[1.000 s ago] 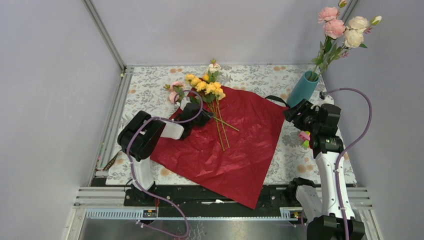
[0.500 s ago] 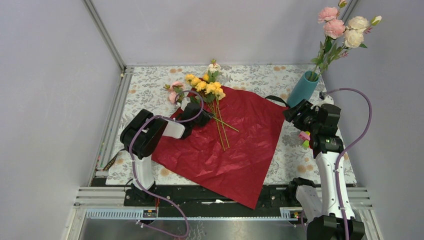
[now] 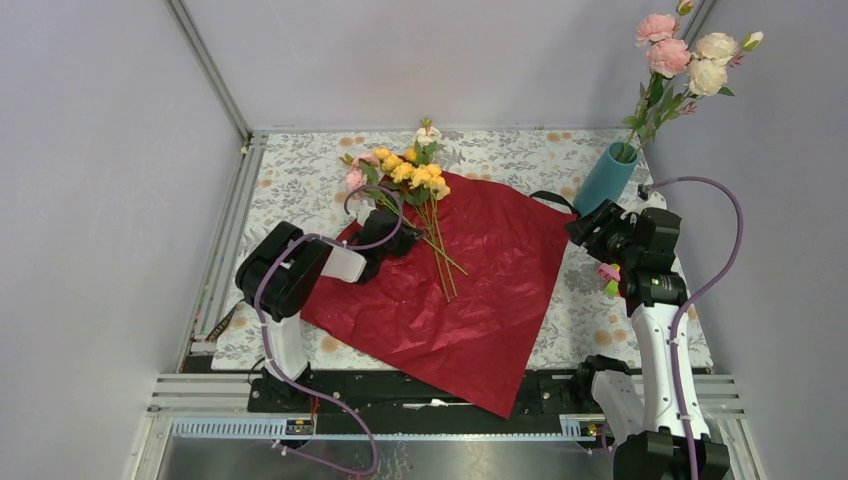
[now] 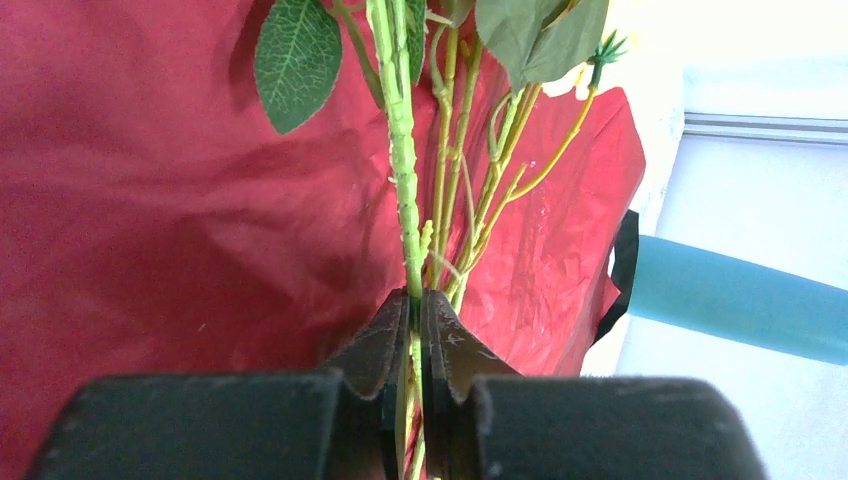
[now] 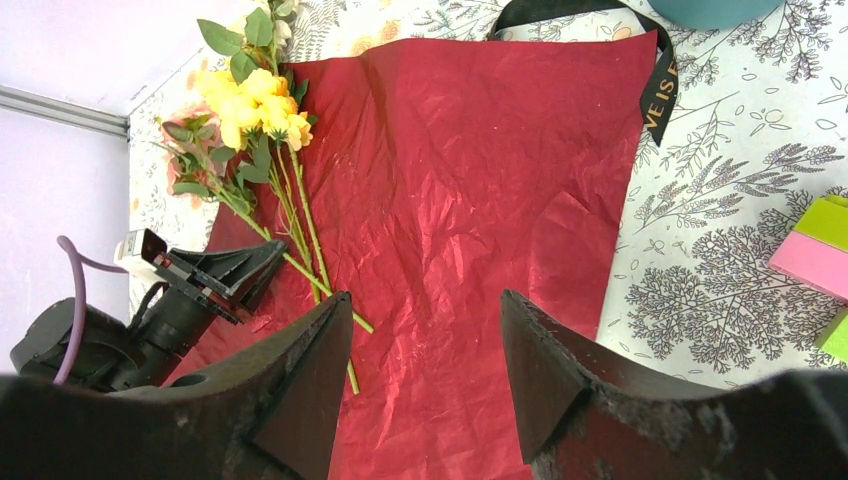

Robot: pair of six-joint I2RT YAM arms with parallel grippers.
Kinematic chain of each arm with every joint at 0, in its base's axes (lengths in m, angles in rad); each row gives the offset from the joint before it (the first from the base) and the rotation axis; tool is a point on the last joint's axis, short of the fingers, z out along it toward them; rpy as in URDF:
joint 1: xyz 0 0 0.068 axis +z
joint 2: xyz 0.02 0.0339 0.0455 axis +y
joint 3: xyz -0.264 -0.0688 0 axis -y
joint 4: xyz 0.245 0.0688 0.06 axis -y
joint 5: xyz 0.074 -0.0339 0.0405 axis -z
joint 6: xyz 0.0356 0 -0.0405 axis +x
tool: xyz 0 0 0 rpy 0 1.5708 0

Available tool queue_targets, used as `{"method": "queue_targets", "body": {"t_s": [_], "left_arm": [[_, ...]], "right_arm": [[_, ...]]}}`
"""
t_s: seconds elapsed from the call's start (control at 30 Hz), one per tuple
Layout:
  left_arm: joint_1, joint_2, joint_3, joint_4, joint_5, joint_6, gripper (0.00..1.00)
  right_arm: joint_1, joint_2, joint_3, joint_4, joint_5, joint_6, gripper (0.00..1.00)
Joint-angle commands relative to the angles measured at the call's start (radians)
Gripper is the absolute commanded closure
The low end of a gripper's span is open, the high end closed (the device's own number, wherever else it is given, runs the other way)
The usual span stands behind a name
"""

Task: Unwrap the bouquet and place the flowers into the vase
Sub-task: Pick up the fake flower from the wrapping paper.

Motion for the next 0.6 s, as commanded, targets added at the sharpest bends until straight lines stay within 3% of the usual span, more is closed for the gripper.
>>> {"method": "queue_targets", "body": {"t_s": [0.0,0.3,0.57], "left_arm": [[0.004,-0.1,-0.069,0.106,-0.054,-0.007,1.0],[0.004,-0.273,-0.235,0.312,-0.061,0.074,1.0],[-0.01,-0.509,-0.345,0.351,0.003,0.271,1.0]], "right_arm": [[0.01,-0.019,0.046,-0.002,-0.022,-0.02,0.37],[0.01,-0.043,0.039,-0.009,-0.032,-0.006,0.37],[0.01,-0.056,0.06,-0.008,-0.132,0.016,0.36]]}}
